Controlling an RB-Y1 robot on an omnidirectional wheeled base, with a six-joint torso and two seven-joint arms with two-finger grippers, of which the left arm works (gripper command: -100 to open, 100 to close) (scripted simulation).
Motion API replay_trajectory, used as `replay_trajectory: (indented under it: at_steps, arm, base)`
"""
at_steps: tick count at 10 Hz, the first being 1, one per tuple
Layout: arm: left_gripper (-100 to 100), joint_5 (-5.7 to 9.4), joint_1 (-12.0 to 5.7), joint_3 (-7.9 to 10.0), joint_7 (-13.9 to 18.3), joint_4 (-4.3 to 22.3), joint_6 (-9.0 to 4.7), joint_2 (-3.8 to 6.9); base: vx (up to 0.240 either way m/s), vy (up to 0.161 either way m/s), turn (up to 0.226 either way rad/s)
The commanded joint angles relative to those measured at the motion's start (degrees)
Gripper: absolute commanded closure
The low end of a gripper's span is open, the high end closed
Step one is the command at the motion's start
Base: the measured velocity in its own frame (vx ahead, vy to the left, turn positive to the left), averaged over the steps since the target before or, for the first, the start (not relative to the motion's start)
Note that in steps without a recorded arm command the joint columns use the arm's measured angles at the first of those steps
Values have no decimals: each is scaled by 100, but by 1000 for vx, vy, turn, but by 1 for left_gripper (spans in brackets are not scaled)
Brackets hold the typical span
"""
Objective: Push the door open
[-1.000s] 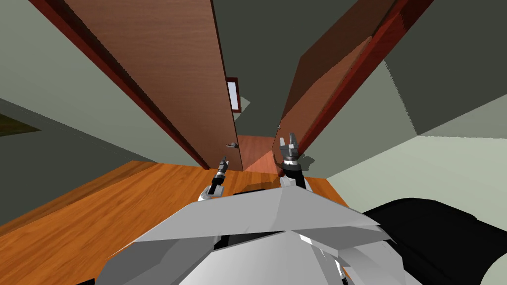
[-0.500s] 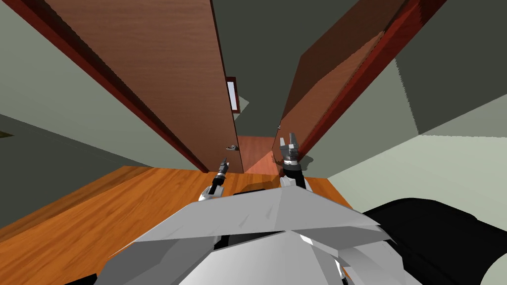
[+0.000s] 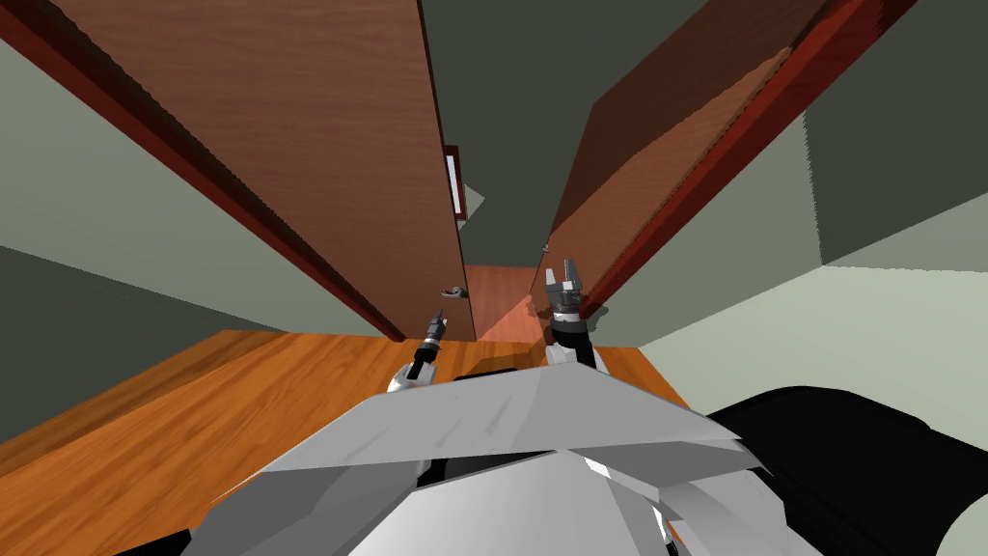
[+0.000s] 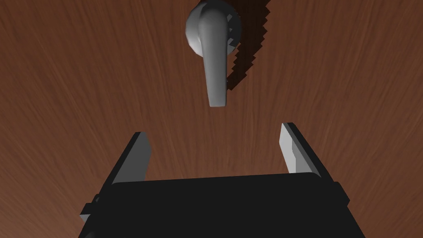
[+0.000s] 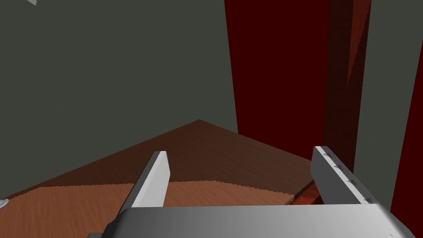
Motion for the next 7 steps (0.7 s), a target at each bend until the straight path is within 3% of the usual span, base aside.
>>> replay_trajectory:
  at_steps: [1, 7]
  arm:
    - [-100, 9, -4, 15, -17, 14, 0, -14]
    - [-100, 54, -22, 93, -107, 85, -2, -84]
  base:
    - [95, 9, -19]
    - [193, -20, -32]
